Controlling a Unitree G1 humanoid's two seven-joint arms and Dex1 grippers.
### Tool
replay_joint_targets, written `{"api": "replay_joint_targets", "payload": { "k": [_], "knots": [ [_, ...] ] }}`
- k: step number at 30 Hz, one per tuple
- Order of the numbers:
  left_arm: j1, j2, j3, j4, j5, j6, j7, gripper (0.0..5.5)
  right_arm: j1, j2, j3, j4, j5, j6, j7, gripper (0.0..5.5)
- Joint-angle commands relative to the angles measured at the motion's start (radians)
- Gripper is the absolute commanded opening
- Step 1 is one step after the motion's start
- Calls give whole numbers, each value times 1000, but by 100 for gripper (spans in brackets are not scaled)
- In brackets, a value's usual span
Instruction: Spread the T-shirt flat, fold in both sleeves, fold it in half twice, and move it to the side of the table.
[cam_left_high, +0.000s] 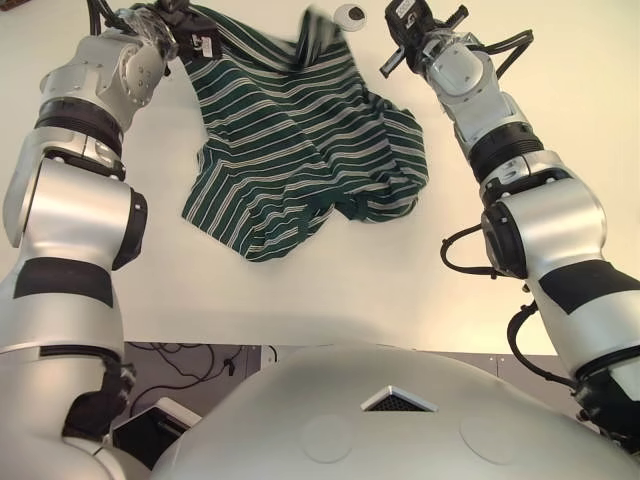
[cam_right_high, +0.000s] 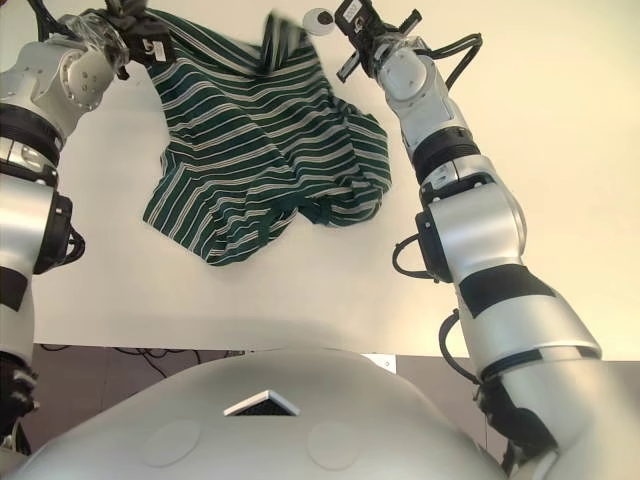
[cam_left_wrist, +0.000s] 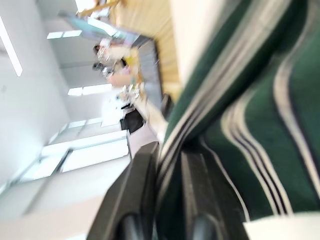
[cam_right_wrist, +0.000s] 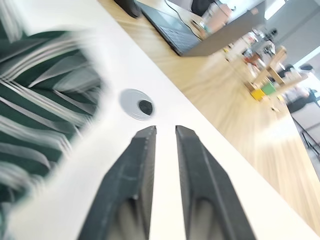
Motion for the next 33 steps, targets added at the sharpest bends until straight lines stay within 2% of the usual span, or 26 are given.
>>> {"api": "replay_joint_targets", "payload": {
  "k": [1,2,7,10,13,17,18,21,22,24,26,27,30,33],
  "knots": [
    [-28,-8,-4,14,-13,43,39,128,-30,8,-28,24,12,8,-9,138],
    [-27,-6,-2,18,-17,58,39,143,-31,5,-32,26,11,9,-10,154],
    [-17,17,30,29,-57,120,30,145,-5,-20,-39,15,4,-36,67,237],
    [11,32,117,36,-162,135,-77,170,30,-45,-21,-13,-7,-110,143,240],
    [32,39,155,36,-215,143,-148,216,58,-78,-27,-50,1,-168,194,240],
    [40,58,172,30,-237,157,-161,274,95,-130,-12,-115,-6,-240,275,240],
    [41,63,173,28,-240,154,-155,274,108,-147,-1,-132,-17,-256,292,240],
    [54,76,162,-3,-244,-13,-159,274,156,-211,45,-178,-66,-294,318,240],
    [85,72,193,-23,-305,-144,-261,274,175,-233,60,-187,-80,-302,329,240],
    [192,44,282,-94,-530,-377,-647,274,216,-267,87,-193,-102,-305,357,240],
    [353,36,261,-265,-746,-428,-1020,274,257,-278,122,-187,-129,-301,378,240],
    [417,42,234,-347,-815,-417,-1137,274,272,-280,133,-191,-137,-300,388,240],
    [569,89,138,-519,-851,-341,-1321,274,307,-260,158,-199,-141,-304,420,240],
    [635,177,60,-539,-667,-317,-1305,274,326,-243,172,-206,-133,-318,430,240]
  ]
}}
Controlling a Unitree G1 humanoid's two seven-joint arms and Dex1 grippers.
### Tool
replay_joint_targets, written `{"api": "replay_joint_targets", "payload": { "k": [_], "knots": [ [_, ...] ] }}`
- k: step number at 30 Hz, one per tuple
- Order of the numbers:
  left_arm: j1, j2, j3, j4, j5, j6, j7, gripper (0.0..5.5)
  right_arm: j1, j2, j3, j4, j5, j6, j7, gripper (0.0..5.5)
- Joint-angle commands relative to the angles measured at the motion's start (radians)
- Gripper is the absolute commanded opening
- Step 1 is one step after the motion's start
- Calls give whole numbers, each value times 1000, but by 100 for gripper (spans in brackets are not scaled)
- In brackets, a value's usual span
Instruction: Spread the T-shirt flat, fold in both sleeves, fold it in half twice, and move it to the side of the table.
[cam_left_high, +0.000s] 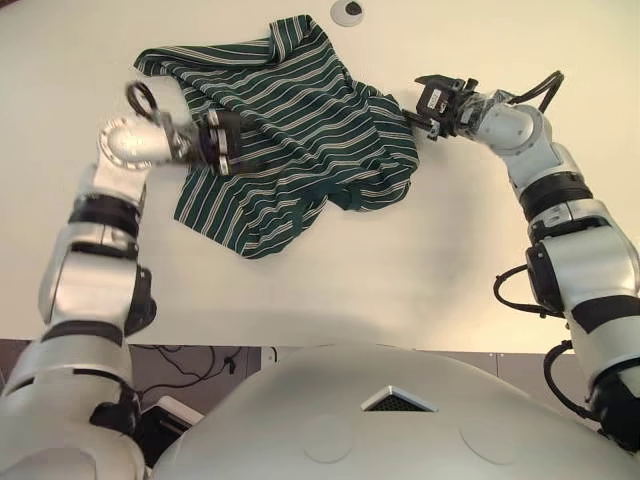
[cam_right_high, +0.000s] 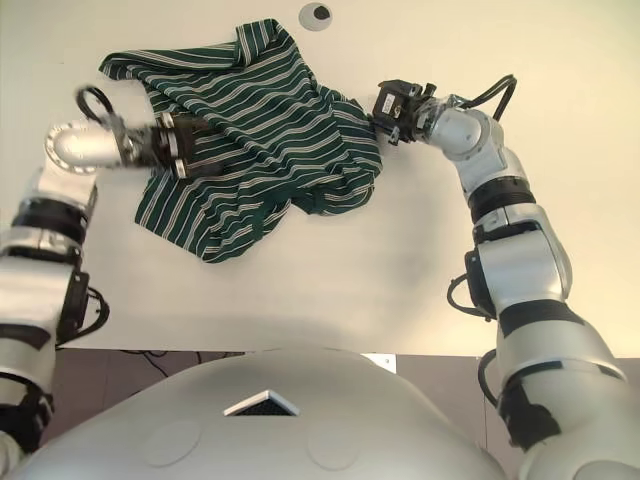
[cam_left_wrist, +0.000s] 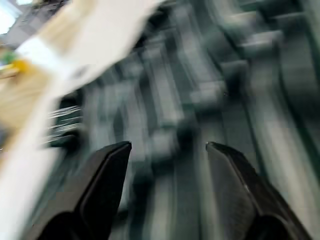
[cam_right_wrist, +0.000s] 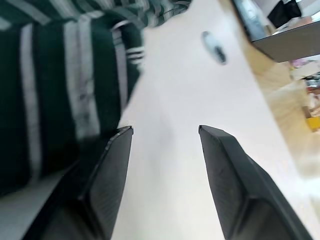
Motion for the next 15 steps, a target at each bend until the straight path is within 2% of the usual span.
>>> {"api": "replay_joint_targets", "payload": {
  "k": [1,6,10,15],
  "knots": [
    [134,152,-133,-72,219,54,-68,274,51,-1,34,-28,-21,-22,41,240],
    [330,331,-116,-301,153,193,-125,274,69,7,-70,-146,123,-132,33,240],
    [421,424,-96,-505,77,317,-148,274,150,-13,-49,-257,183,-182,157,240],
    [410,455,-63,-656,39,454,-156,274,288,-38,17,-435,258,-177,366,240]
  ]
}}
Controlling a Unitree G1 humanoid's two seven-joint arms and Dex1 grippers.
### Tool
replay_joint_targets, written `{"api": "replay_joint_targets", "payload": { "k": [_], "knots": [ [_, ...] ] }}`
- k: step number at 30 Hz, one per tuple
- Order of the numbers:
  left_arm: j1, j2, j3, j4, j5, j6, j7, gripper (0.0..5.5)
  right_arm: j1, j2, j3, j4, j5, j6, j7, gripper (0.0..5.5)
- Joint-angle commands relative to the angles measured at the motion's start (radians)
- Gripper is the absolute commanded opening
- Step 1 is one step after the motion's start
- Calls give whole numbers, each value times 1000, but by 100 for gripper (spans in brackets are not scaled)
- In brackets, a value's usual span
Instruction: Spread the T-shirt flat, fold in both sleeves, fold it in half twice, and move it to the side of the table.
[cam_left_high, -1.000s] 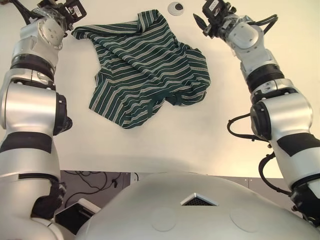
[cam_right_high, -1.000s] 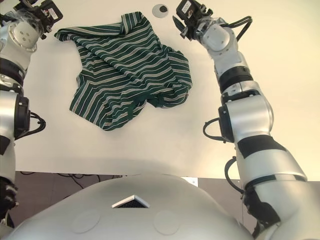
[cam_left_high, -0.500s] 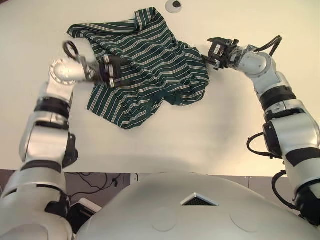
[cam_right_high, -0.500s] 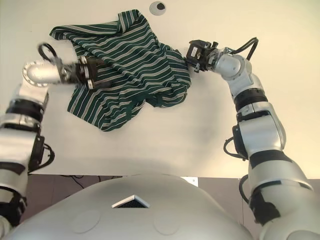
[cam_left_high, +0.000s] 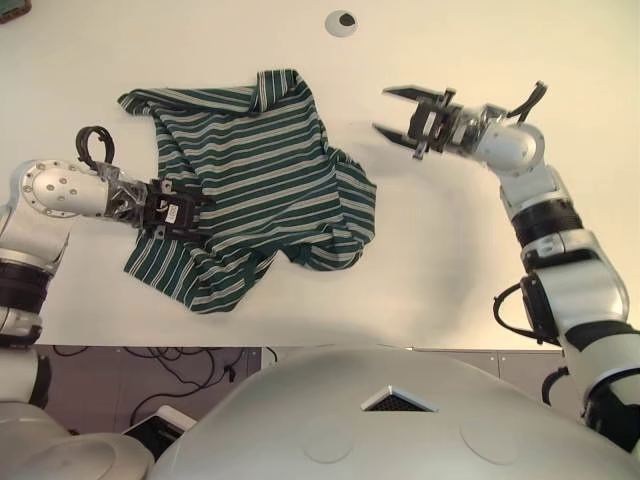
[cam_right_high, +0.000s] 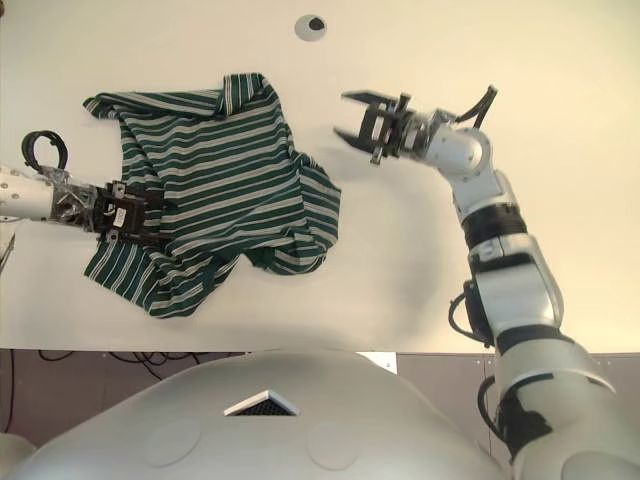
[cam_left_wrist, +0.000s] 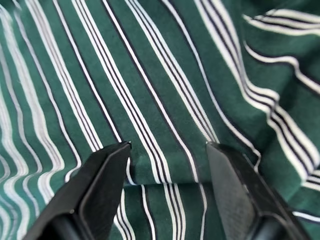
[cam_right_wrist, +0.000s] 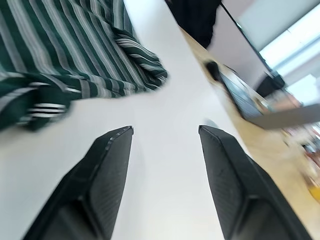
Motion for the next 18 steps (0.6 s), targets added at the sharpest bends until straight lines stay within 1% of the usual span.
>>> {"api": "replay_joint_targets", "payload": {
  "k": [1,6,8,11,14,16,18],
  "knots": [
    [47,-1,-31,-57,40,109,-42,274,67,-32,40,-110,25,21,99,240],
    [3,2,37,-104,6,142,-27,274,83,-25,73,-115,-20,44,101,240],
    [-11,15,96,-126,-30,135,-11,274,84,-23,89,-104,-42,48,96,240],
    [-4,45,199,-170,-110,125,-11,274,67,-29,123,-48,-129,57,42,240],
    [13,57,259,-173,-130,104,-8,274,58,-44,154,7,-184,68,8,240],
    [42,49,277,-152,-122,71,6,274,58,-105,170,35,-229,75,-5,240],
    [81,42,285,-150,-114,42,14,274,73,-181,161,38,-228,87,16,240]
  ]
}}
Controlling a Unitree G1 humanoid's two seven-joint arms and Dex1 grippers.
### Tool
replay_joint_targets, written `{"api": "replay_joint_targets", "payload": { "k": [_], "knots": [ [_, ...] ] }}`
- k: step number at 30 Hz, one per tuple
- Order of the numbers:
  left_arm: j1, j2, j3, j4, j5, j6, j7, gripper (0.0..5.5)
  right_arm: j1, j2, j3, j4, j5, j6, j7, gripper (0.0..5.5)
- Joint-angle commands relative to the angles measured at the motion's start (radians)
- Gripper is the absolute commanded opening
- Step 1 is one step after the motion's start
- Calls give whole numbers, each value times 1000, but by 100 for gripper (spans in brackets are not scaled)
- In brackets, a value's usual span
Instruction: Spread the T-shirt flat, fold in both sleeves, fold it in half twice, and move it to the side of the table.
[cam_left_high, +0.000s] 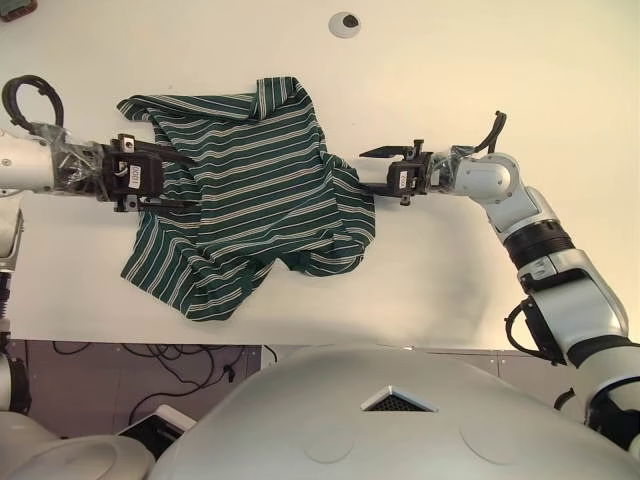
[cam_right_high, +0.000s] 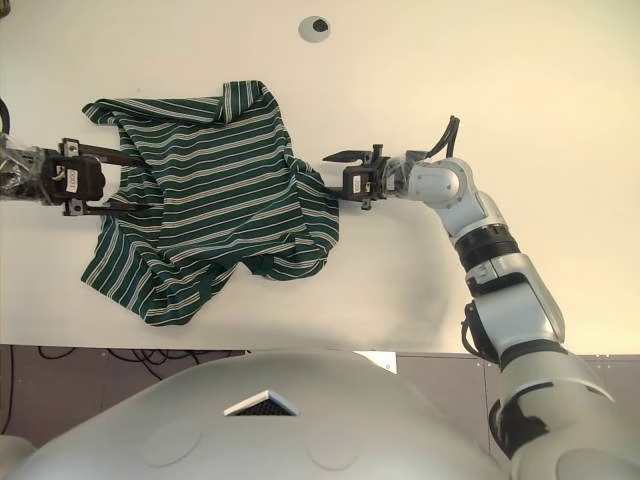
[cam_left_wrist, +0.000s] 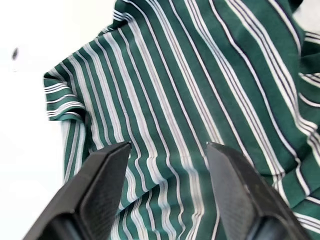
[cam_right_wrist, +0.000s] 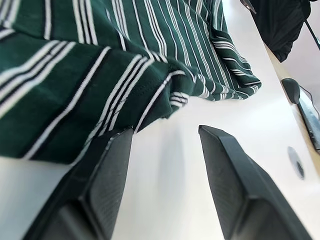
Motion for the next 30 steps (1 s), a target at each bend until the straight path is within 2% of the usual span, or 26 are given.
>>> {"api": "replay_joint_targets", "payload": {
  "k": [1,4,6,10,13,17,22,26,30],
  "knots": [
    [80,-1,21,4,18,-56,22,274,80,-210,14,63,-85,68,76,240],
    [123,-22,7,-27,32,-93,42,274,140,-401,-31,53,-35,110,167,240],
    [146,-48,-21,-49,46,-114,49,274,182,-478,-75,36,33,135,218,240],
    [181,-160,-168,-91,359,-191,213,274,273,-537,-148,-66,167,176,283,240],
    [156,-214,-245,2,538,-257,341,274,361,-561,-198,-184,289,203,351,240],
    [137,-245,-230,-29,466,-313,404,274,331,-507,-299,-253,384,189,303,240],
    [179,-161,-281,41,515,-247,322,274,294,-396,-352,-395,516,240,290,240],
    [255,-76,-340,132,511,-148,217,274,267,-277,-307,-476,461,291,215,240],
    [294,53,-321,215,508,-123,235,274,267,-208,-227,-452,355,294,185,240]
  ]
}}
